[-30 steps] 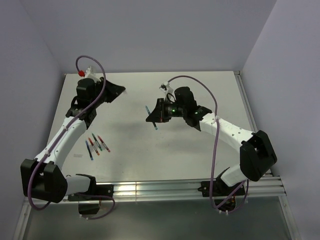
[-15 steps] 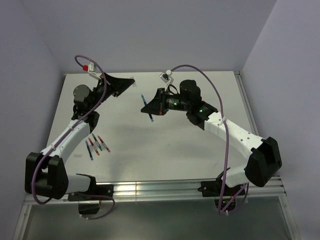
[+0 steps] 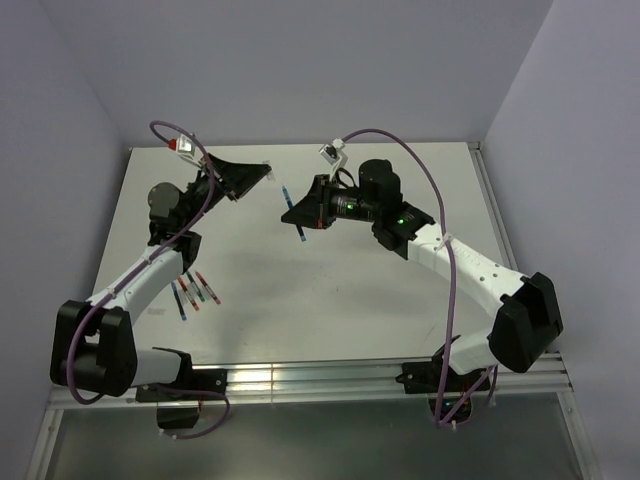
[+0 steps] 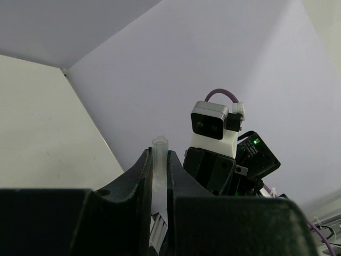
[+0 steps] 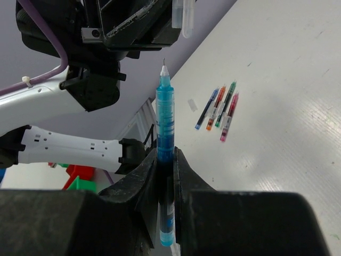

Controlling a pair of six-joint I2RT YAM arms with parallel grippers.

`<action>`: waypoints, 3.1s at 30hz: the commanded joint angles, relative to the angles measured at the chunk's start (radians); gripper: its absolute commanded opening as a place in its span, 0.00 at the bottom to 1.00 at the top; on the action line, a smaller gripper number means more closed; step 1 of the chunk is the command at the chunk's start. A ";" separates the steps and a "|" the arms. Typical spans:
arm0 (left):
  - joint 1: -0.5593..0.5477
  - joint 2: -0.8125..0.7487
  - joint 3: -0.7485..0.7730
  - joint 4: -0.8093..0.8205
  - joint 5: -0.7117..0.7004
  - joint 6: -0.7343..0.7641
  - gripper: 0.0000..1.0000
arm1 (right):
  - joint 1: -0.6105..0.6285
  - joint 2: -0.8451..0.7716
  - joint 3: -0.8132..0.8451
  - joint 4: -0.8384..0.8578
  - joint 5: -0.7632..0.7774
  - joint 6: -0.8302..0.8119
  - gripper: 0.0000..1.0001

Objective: Insert the pens into the pen caps
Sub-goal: Insert the pen cap onto the pen.

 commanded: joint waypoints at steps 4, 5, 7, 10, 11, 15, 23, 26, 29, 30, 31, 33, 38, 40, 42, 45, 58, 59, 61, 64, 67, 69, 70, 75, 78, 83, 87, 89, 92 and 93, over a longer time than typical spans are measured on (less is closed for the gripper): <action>-0.024 0.014 0.012 0.068 0.018 -0.004 0.00 | 0.006 0.012 0.020 0.063 -0.009 0.016 0.00; -0.026 0.019 0.014 0.067 0.015 -0.004 0.00 | 0.008 0.016 0.020 0.063 -0.011 0.016 0.00; -0.030 0.027 0.016 0.074 0.018 -0.013 0.00 | 0.009 0.018 0.019 0.064 -0.014 0.019 0.00; -0.033 0.034 0.022 0.073 0.015 -0.012 0.00 | 0.014 0.024 0.020 0.061 -0.012 0.019 0.00; -0.033 0.033 0.022 0.073 0.015 -0.010 0.00 | 0.014 0.026 0.020 0.060 -0.012 0.019 0.00; -0.035 0.033 0.032 0.061 0.019 -0.004 0.00 | 0.016 0.035 0.023 0.056 -0.009 0.017 0.00; -0.045 0.028 0.037 0.048 0.021 0.007 0.00 | 0.017 0.044 0.027 0.049 -0.005 0.017 0.00; -0.047 0.022 0.042 0.025 0.022 0.021 0.00 | 0.017 0.041 0.025 0.050 0.000 0.017 0.00; -0.052 0.013 0.043 0.018 0.018 0.033 0.00 | 0.017 0.041 0.031 0.040 0.009 0.014 0.00; -0.055 0.013 0.043 0.016 0.018 0.034 0.00 | 0.017 0.042 0.033 0.037 0.009 0.014 0.00; -0.056 0.013 0.043 0.016 0.018 0.036 0.00 | 0.017 0.044 0.031 0.038 0.011 0.017 0.00; -0.058 0.013 0.045 0.011 0.018 0.039 0.00 | 0.017 0.041 0.030 0.040 0.014 0.017 0.00; -0.061 0.010 0.046 0.007 0.018 0.044 0.00 | 0.014 0.044 0.033 0.029 0.018 0.016 0.00; -0.061 0.008 0.046 0.004 0.018 0.045 0.00 | 0.014 0.046 0.033 0.029 0.021 0.017 0.00; -0.061 0.005 0.046 0.002 0.016 0.048 0.00 | 0.014 0.044 0.031 0.027 0.024 0.017 0.00; -0.061 0.002 0.043 -0.004 0.012 0.051 0.00 | 0.009 0.041 0.027 0.026 0.031 0.020 0.00; -0.061 -0.006 0.049 -0.024 0.008 0.067 0.00 | 0.006 0.047 0.025 0.003 0.035 0.011 0.00; -0.061 -0.006 0.049 -0.024 0.008 0.067 0.00 | 0.006 0.049 0.024 0.001 0.037 0.010 0.00; -0.059 -0.009 0.049 -0.032 0.005 0.068 0.00 | 0.006 0.049 0.023 0.001 0.037 0.010 0.00; -0.061 -0.013 0.051 -0.033 0.004 0.071 0.00 | 0.006 0.049 0.023 -0.002 0.043 0.008 0.00; -0.061 -0.012 0.051 -0.038 0.004 0.073 0.00 | 0.006 0.050 0.022 -0.003 0.043 0.008 0.00; -0.061 -0.012 0.052 -0.035 0.002 0.071 0.00 | 0.006 0.055 0.025 -0.008 0.041 0.005 0.00; -0.059 -0.012 0.054 -0.033 0.004 0.070 0.00 | 0.006 0.055 0.025 -0.008 0.040 0.005 0.00; -0.059 -0.015 0.054 -0.036 0.004 0.074 0.00 | 0.005 0.052 0.022 -0.011 0.047 0.004 0.00; -0.059 -0.016 0.052 -0.033 0.005 0.073 0.00 | 0.006 0.050 0.019 -0.011 0.050 0.004 0.00; -0.056 -0.016 0.052 -0.042 0.002 0.074 0.01 | 0.005 0.047 0.013 -0.006 0.049 0.005 0.00; -0.058 -0.013 0.049 -0.045 -0.001 0.074 0.00 | 0.006 0.039 0.014 -0.005 0.047 0.004 0.00; -0.058 -0.012 0.049 -0.050 -0.002 0.076 0.00 | 0.006 0.038 0.016 -0.005 0.044 0.005 0.00; -0.058 -0.007 0.051 -0.048 -0.002 0.077 0.00 | 0.006 0.035 0.014 -0.003 0.046 0.004 0.00; -0.058 -0.007 0.049 -0.048 -0.002 0.077 0.00 | 0.006 0.035 0.014 -0.005 0.047 0.004 0.00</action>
